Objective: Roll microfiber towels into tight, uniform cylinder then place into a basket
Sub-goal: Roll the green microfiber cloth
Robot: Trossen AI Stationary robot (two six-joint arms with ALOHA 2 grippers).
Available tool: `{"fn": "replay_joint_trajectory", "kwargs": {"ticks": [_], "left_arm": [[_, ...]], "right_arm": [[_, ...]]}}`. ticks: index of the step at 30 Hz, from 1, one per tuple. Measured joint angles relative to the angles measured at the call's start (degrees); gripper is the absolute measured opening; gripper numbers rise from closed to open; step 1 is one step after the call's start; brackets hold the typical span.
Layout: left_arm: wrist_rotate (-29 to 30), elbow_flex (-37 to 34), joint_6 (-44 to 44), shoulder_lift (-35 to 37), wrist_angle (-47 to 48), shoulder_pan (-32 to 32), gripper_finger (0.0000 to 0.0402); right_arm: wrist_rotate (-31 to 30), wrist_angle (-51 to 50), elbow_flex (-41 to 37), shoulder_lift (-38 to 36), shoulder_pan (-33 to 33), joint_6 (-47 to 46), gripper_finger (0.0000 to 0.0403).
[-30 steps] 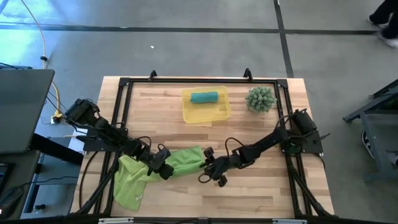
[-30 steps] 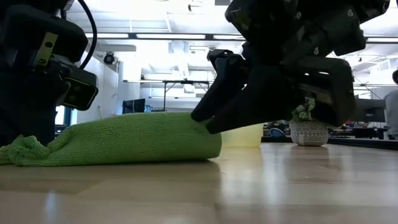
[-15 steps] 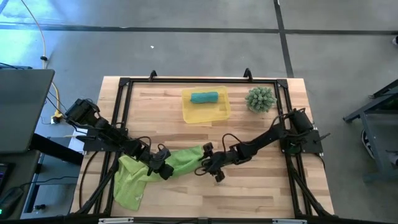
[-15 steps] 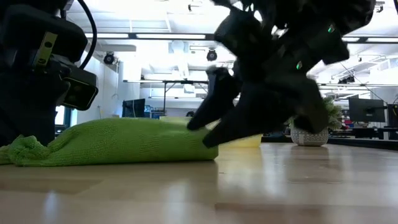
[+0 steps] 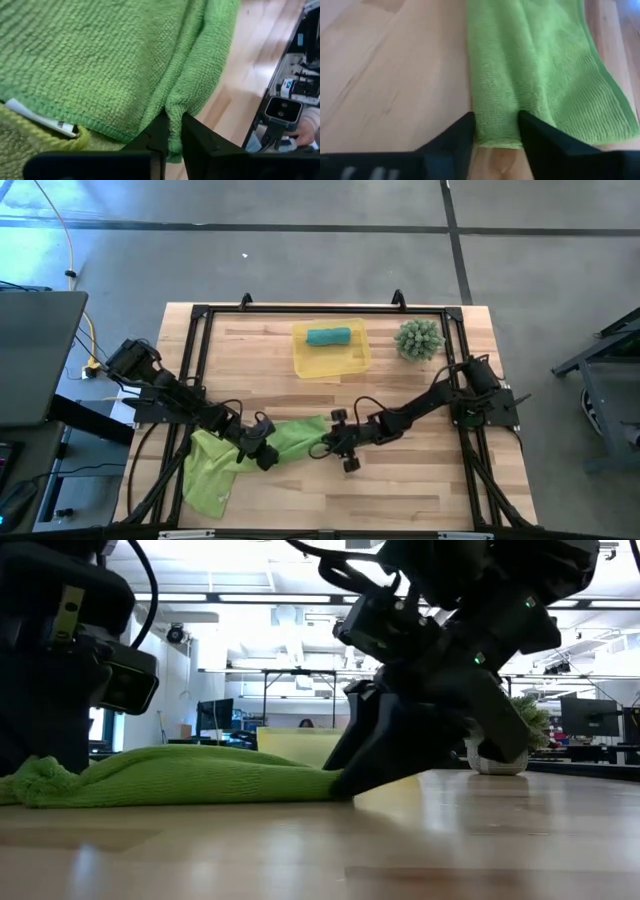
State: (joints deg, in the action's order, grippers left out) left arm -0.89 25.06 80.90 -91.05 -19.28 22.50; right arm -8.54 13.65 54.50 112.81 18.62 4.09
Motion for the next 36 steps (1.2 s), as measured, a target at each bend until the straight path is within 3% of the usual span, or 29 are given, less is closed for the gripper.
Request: {"fn": "replay_joint_trajectory", "kwargs": {"ticks": [8, 15, 19, 24, 27, 32, 36], "left_arm": [[-2.75, 2.77, -10.94, 0.67, -0.22, 0.44, 0.0067], [-12.39, 3.91, -17.81, 5.88, 6.1, -0.55, 0.0097], [-13.76, 3.95, -21.2, 9.18, 14.44, -0.73, 0.0096], [-5.95, 3.96, -21.13, 13.99, 27.45, -0.7, 0.0076], [-0.17, 3.95, -22.56, 17.79, 29.74, 0.81, 0.0061], [12.86, 4.11, -31.69, 22.29, 19.46, 5.73, 0.0043], [17.92, 4.14, -41.34, 21.43, 6.67, 9.44, 0.0043]], "right_arm": [[-0.34, -1.61, 0.02, -0.13, -0.4, -6.73, 0.0011], [-0.23, -1.77, -0.02, -0.13, -0.4, -7.12, 0.0007], [-0.17, -1.71, -0.06, -0.08, -0.38, -7.73, 0.0004], [0.04, -1.68, -0.09, -0.04, -0.4, -10.81, 0.0006], [0.21, -1.68, -0.11, -0.02, -0.4, -11.58, 0.0006], [0.27, -1.66, -0.15, 0.02, -0.44, -11.62, 0.0007], [0.77, -1.63, -0.17, 0.03, -0.72, -11.62, 0.0007]]}}
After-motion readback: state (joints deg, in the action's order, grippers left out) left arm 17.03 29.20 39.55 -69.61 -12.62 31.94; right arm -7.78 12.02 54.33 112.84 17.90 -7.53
